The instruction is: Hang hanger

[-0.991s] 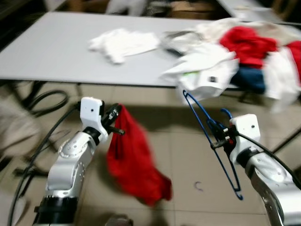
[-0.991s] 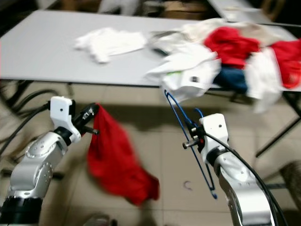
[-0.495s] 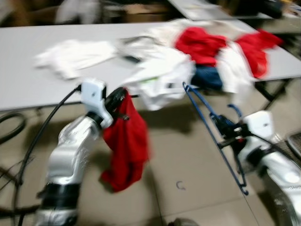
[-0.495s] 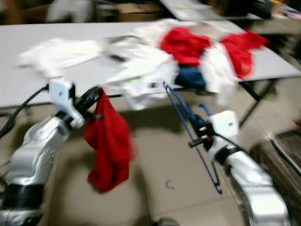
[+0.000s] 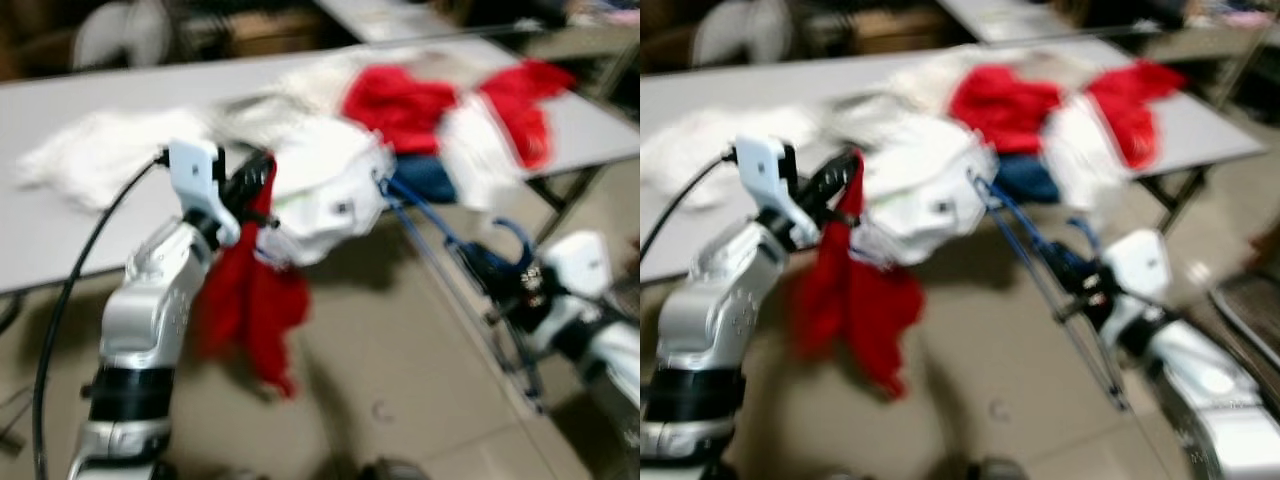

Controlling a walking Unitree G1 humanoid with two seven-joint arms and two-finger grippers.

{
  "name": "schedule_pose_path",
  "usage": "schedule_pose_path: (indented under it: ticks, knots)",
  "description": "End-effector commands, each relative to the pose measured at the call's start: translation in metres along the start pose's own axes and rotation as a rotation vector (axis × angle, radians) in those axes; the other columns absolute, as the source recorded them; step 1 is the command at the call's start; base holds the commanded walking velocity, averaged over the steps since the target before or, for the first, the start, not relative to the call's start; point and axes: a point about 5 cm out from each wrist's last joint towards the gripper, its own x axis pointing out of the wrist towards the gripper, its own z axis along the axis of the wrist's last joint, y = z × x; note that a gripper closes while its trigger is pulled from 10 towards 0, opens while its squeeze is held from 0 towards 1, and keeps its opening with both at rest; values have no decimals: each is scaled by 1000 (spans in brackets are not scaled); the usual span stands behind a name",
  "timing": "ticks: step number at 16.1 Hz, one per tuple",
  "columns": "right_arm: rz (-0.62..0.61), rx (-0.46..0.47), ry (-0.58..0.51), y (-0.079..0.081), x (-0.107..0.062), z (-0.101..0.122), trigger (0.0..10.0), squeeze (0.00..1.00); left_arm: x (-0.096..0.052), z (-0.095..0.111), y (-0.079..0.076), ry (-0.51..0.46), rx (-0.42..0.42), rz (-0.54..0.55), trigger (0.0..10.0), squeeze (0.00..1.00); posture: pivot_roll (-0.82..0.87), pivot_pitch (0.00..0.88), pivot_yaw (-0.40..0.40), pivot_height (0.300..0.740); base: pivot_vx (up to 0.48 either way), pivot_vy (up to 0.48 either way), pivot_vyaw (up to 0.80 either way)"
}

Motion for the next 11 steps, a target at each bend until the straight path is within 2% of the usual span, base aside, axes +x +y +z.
schedule_pose_path:
  ticks: [1,3,4,8,10,11]
  knots:
    - [2,-20,-24,-7,-4,11,10000,0,7,16,-3,-50,18,-17,10000,0,-136,0,0,740,386,0,0]
    - [11,-26,-11,-11,-7,10,10000,0,12,20,-2,-65,25,-24,10000,0,-136,0,-4,740,386,0,0]
    - [40,-18,14,-9,-10,6,10000,0,19,27,-3,-82,32,-45,10000,0,-133,0,-4,740,386,0,0]
    - [60,11,28,-2,-13,2,10000,0,26,32,-2,-90,30,-44,10000,0,-143,0,16,740,386,0,0]
    - [81,34,32,7,-9,-3,10000,0,52,46,1,-119,61,-81,10000,0,-139,0,15,740,390,0,0]
    - [89,37,28,10,-6,-3,10000,0,74,66,7,-157,70,-90,10000,0,-139,0,18,740,390,0,0]
